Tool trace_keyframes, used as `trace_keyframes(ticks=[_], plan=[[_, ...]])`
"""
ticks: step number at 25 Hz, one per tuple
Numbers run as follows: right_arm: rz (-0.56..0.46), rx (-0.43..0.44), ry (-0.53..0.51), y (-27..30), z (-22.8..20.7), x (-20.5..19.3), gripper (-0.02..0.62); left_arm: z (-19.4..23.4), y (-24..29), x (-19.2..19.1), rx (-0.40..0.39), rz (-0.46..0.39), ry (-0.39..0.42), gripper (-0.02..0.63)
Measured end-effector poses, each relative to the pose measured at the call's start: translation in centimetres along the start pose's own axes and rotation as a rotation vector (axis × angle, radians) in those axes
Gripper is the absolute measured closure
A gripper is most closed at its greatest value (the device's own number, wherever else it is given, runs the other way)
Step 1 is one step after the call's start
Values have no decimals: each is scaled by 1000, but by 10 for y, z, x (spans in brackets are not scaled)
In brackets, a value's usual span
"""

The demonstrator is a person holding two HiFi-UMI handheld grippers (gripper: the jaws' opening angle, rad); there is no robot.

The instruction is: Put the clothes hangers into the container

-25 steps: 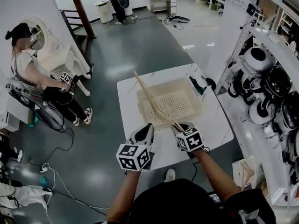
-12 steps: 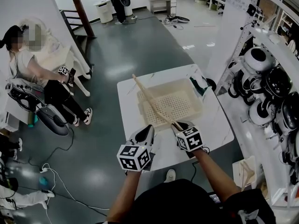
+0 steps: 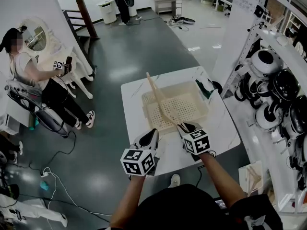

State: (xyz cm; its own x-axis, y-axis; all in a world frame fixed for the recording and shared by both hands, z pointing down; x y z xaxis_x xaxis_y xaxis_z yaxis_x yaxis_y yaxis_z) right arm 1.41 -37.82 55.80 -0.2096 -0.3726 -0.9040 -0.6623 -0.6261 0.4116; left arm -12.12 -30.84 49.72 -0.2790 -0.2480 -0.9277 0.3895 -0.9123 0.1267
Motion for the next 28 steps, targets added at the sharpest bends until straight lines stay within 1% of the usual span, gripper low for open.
trace_keyframes(ticks=[12,21,28], plan=[[24,-23,-12,1,-10,0,529,-1,1,1,-6,0,-3,601],[42,-27,34,5,-22,-2,523,4,0,3,6,-7,-7,601],[49,-19,41,11,-25,-2,522,6,8,4,8,-15,-8,601]])
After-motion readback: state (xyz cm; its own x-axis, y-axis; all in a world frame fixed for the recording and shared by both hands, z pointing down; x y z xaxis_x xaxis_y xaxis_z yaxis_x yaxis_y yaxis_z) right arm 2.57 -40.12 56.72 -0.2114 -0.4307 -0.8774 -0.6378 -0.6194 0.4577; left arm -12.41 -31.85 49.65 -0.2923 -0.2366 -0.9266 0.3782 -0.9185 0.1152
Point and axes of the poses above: the fingertips, and each gripper's own axes: y forward along the fingers, z to its left, x out of its top, the point moved 4 cm from there along -y, backward along the fingers, and after that the axes turned 9 degrees about -z, right-handed, at the moved point
